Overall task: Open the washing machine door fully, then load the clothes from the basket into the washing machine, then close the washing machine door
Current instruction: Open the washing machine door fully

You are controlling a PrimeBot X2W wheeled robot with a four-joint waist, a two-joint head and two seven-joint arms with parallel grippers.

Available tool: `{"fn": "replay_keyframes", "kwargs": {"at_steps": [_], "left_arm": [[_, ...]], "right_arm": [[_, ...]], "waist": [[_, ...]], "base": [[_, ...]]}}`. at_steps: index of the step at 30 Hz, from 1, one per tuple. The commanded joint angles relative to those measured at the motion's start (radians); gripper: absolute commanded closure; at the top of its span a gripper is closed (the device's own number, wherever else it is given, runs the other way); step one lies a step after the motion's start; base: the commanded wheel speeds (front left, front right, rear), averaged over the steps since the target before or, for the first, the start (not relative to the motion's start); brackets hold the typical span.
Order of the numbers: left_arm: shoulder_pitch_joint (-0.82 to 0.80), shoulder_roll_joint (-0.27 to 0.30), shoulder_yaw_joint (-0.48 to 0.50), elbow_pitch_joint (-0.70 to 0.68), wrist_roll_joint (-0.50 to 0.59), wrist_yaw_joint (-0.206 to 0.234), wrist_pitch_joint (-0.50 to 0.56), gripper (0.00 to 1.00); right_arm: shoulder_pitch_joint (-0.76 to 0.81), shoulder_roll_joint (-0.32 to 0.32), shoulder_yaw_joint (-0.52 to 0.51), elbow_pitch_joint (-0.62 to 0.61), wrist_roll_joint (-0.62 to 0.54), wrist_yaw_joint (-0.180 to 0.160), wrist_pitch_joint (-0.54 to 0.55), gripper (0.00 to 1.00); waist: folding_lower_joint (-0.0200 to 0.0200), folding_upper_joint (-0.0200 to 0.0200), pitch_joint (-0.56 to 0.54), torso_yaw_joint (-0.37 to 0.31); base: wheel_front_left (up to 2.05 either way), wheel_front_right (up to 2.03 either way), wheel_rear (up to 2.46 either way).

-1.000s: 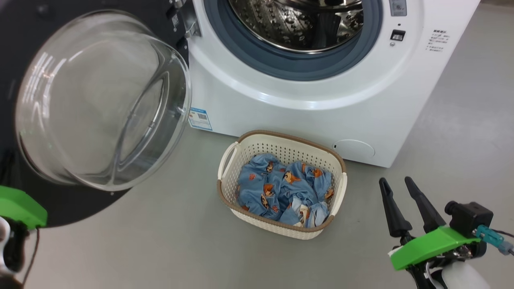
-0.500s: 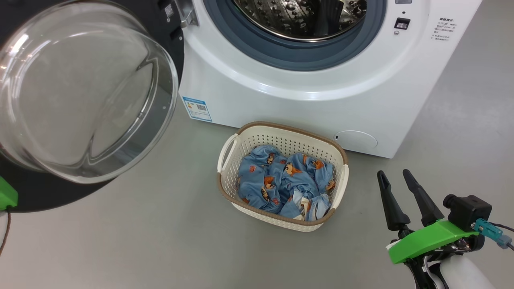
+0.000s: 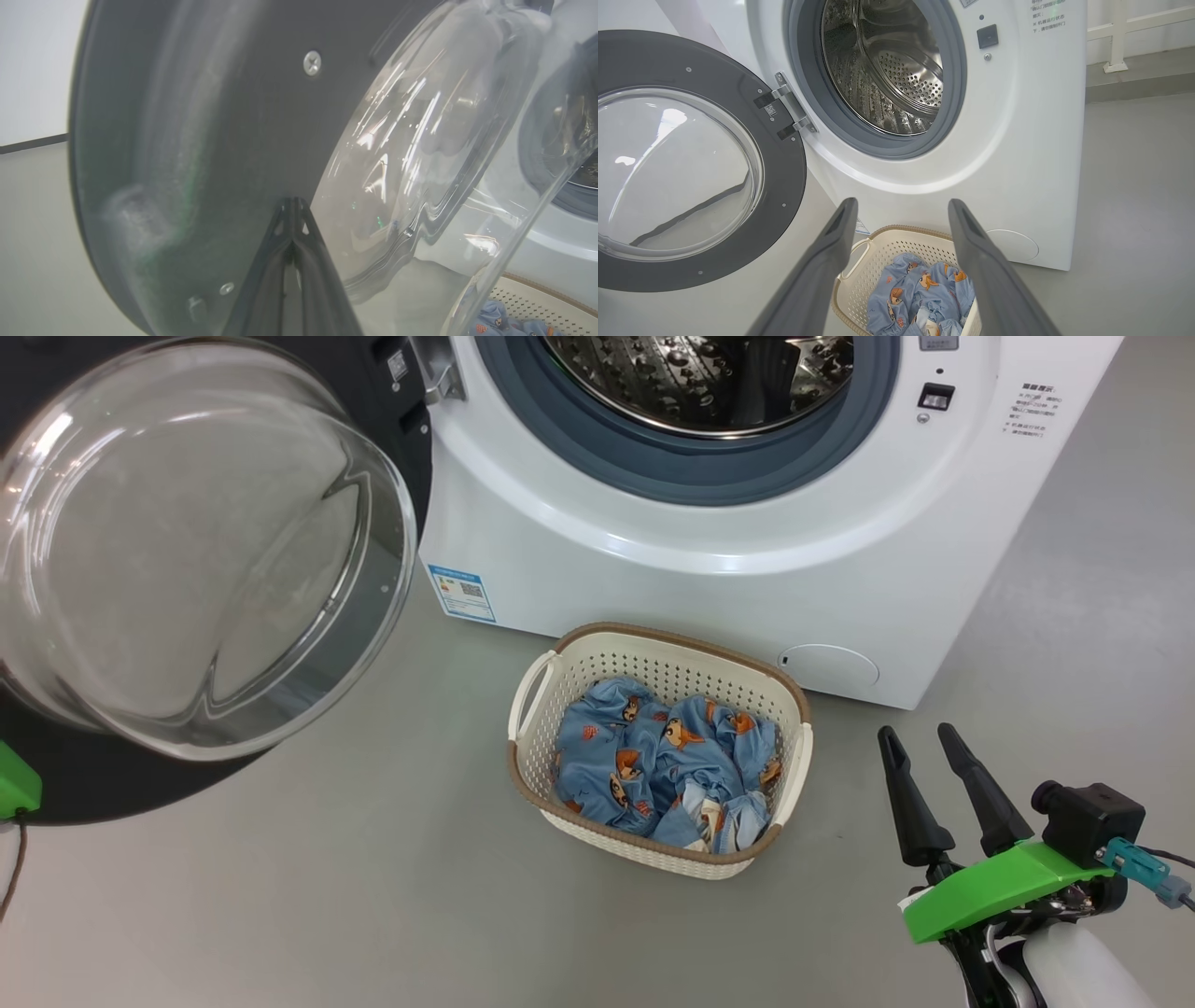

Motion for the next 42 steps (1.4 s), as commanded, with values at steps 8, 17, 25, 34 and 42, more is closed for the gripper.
{"fn": "replay_keyframes", "kwargs": {"at_steps": [8,17,25,34,42], "left_arm": [[-0.046,0.048,0.009,0.038,0.004,-0.036,-0.056,1.0],[-0.009,0.024,-0.024,0.042,0.009,-0.069,-0.112,0.54],[0.06,-0.009,-0.027,-0.018,-0.009,-0.079,-0.14,0.0],[0.177,-0.061,-0.024,-0.176,-0.013,-0.046,-0.15,0.0],[0.334,-0.102,-0.03,-0.397,-0.013,0.031,-0.141,0.0]], "right_arm": [[-0.016,-0.006,0.023,-0.014,0.0,0.006,-0.012,0.0],[0.001,-0.003,0.023,-0.014,0.006,0.006,-0.012,0.0],[0.019,-0.005,0.026,-0.017,0.011,0.006,-0.012,0.0],[0.035,-0.017,0.035,-0.022,0.01,0.006,-0.012,0.0],[0.05,-0.03,0.043,-0.031,0.008,0.006,-0.012,0.0]], "waist": [[0.0,0.0,-0.014,0.008],[0.0,0.0,-0.044,0.002],[0.0,0.0,-0.074,-0.016],[0.0,0.0,-0.105,-0.059],[0.0,0.0,-0.136,-0.133]], "base": [[0.0,0.0,0.0],[0.0,0.0,0.0],[0.0,0.0,0.0],[0.0,0.0,0.0],[0.0,0.0,0.0]]}}
